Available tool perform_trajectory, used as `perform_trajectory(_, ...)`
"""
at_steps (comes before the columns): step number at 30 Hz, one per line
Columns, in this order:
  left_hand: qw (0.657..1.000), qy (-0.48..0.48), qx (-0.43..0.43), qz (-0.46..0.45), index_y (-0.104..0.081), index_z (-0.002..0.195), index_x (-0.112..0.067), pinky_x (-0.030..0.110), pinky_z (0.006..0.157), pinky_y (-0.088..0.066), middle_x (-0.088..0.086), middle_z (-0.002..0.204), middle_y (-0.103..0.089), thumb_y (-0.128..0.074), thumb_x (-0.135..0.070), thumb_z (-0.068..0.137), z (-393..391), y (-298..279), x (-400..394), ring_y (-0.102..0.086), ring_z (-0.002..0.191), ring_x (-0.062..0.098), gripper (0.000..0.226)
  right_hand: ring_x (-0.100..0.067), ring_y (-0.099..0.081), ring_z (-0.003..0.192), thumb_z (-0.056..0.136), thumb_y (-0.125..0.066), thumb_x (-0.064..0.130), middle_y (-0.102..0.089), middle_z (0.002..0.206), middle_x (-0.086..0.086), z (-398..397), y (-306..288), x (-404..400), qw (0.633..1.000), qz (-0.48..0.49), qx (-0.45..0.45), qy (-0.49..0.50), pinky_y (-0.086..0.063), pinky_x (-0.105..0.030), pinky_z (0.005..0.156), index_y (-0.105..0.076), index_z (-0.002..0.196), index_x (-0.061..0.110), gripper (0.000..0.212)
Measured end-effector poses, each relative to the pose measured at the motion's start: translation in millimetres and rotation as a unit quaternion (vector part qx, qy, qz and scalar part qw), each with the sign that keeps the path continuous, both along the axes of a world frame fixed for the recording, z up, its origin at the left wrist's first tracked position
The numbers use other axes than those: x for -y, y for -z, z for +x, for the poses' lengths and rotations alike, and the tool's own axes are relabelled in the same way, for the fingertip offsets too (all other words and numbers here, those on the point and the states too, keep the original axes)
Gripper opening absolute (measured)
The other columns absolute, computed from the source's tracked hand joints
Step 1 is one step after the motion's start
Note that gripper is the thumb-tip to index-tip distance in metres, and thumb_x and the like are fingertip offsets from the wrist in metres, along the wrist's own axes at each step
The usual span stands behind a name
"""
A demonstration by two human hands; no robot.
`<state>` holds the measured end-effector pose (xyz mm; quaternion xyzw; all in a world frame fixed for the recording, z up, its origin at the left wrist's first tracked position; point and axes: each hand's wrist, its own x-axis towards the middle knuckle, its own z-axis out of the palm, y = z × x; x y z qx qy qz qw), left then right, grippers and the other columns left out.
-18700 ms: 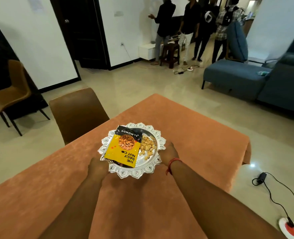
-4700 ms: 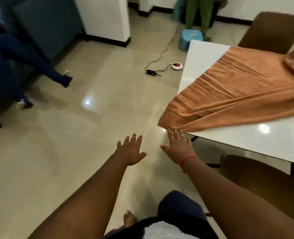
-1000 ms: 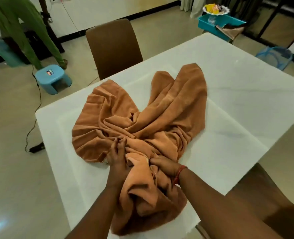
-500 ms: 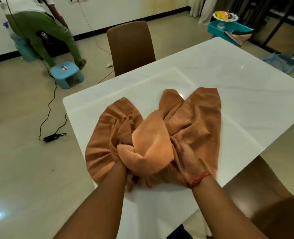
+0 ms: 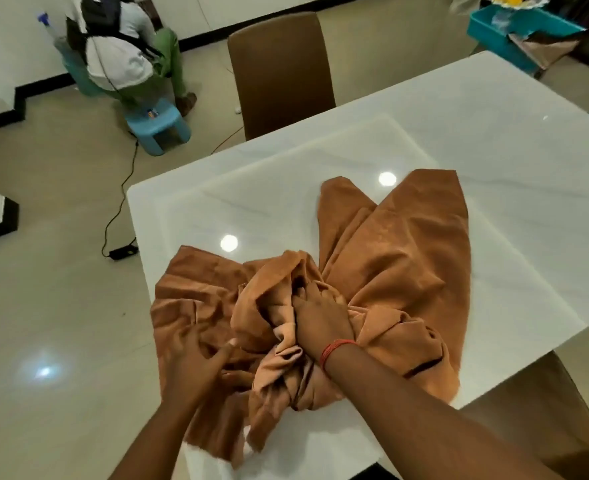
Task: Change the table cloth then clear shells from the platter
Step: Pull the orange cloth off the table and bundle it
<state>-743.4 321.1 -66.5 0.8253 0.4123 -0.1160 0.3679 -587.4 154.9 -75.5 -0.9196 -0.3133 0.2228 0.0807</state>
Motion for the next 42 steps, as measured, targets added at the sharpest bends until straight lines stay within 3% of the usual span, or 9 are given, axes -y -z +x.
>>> perform_trajectory(6, 0.995, 0.011, 0.006, -0.096, -0.021, 0.15, -0.045, 0.038, 0.106, -0.045, -0.008, 0.152, -0.042, -0.05, -0.091, 0.068, 41.0, 10.2, 30.7, -0.051, 0.129, 0.019, 0.098, -0.03, -0.054, 0.113, 0.093, -0.044, 0.048, -0.047, 0.131, -0.001, 15.8, 14.1, -8.5, 0.999, 0.016, -0.032, 0.009, -0.04, -0.053, 0.1, -0.053, 0.122, 0.038, 0.032)
perform_trajectory(13, 0.995, 0.02, -0.026, -0.089, -0.008, 0.157, -0.026, 0.042, 0.119, -0.027, 0.007, 0.162, -0.02, -0.054, -0.096, 0.052, 118.3, 6.9, 68.1, -0.029, 0.146, 0.029, 0.134, -0.028, -0.05, 0.122, 0.093, -0.055, 0.036, -0.043, 0.143, -0.009, 76.6, -7.6, 15.4, 0.951, 0.058, -0.303, -0.038, -0.038, -0.031, 0.104, -0.044, 0.142, 0.022, 0.052)
perform_trajectory(16, 0.995, 0.046, -0.069, -0.051, -0.001, 0.156, -0.029, 0.046, 0.119, -0.023, 0.009, 0.164, -0.011, -0.066, -0.08, 0.066, 115.0, 20.1, 69.4, -0.021, 0.148, 0.033, 0.123, -0.018, -0.051, 0.122, 0.091, -0.063, 0.022, -0.05, 0.14, -0.001, 105.1, -54.2, 55.0, 0.897, 0.154, -0.404, 0.092, -0.04, -0.03, 0.107, -0.048, 0.139, 0.025, 0.05)
perform_trajectory(20, 0.994, 0.054, -0.096, 0.005, 0.002, 0.155, -0.033, 0.051, 0.119, -0.018, 0.012, 0.164, -0.003, -0.055, -0.08, 0.074, 119.9, 28.7, 78.4, -0.016, 0.148, 0.039, 0.11, -0.031, -0.04, 0.134, 0.101, -0.05, 0.022, -0.044, 0.147, -0.014, 155.1, -80.0, 116.0, 0.938, 0.162, -0.186, 0.242, -0.024, -0.026, 0.103, -0.044, 0.142, 0.003, 0.045)
perform_trajectory(23, 0.991, 0.059, -0.121, 0.011, 0.004, 0.155, -0.034, 0.052, 0.12, -0.017, 0.012, 0.164, 0.001, -0.056, -0.08, 0.074, 124.5, 24.8, 78.6, -0.014, 0.148, 0.04, 0.111, -0.035, -0.034, 0.14, 0.086, -0.032, 0.08, -0.04, 0.153, -0.014, 181.5, -38.8, 157.6, 0.961, 0.056, -0.083, 0.257, -0.02, -0.045, 0.119, -0.04, 0.148, 0.023, 0.084)
perform_trajectory(27, 0.993, 0.05, -0.104, 0.013, 0.001, 0.155, -0.036, 0.054, 0.119, -0.019, 0.011, 0.165, 0.001, -0.056, -0.084, 0.07, 119.7, 24.4, 77.0, -0.015, 0.148, 0.04, 0.113, -0.028, -0.04, 0.138, 0.096, -0.03, 0.068, -0.046, 0.15, -0.001, 142.0, -12.2, 144.7, 0.961, 0.088, -0.142, 0.219, -0.028, -0.036, 0.112, -0.04, 0.148, 0.032, 0.063)
perform_trajectory(32, 0.998, 0.051, -0.033, -0.017, -0.011, 0.156, -0.034, 0.044, 0.118, -0.02, 0.009, 0.164, -0.015, -0.052, -0.079, 0.079, 107.1, 22.8, 73.4, -0.027, 0.145, 0.034, 0.098, -0.009, -0.064, 0.087, 0.081, -0.06, 0.071, -0.068, 0.087, 0.01, 40.3, -38.0, 114.3, 0.826, 0.173, -0.44, 0.306, -0.053, -0.019, 0.078, -0.066, 0.11, 0.027, 0.054)
perform_trajectory(36, 0.994, 0.092, 0.008, -0.059, -0.013, 0.156, -0.023, 0.034, 0.119, -0.014, 0.002, 0.162, -0.018, -0.049, -0.06, 0.094, 90.2, 18.1, 65.2, -0.02, 0.148, 0.025, 0.08, -0.016, -0.062, 0.114, 0.075, -0.062, 0.078, -0.07, 0.117, 0.007, -9.4, -32.8, 84.7, 0.766, 0.279, -0.48, 0.325, -0.044, -0.041, 0.108, -0.06, 0.131, 0.028, 0.075)
perform_trajectory(42, 0.984, 0.143, 0.003, -0.108, -0.028, 0.152, -0.009, 0.026, 0.107, -0.029, 0.012, 0.154, -0.035, -0.044, -0.039, 0.103, 60.1, -12.8, 79.0, -0.037, 0.14, 0.029, 0.06, -0.025, -0.067, 0.105, 0.063, -0.074, 0.075, -0.073, 0.108, -0.001, -86.0, -45.2, 81.2, 0.695, 0.388, -0.439, 0.417, -0.052, -0.043, 0.099, -0.066, 0.115, 0.026, 0.072)
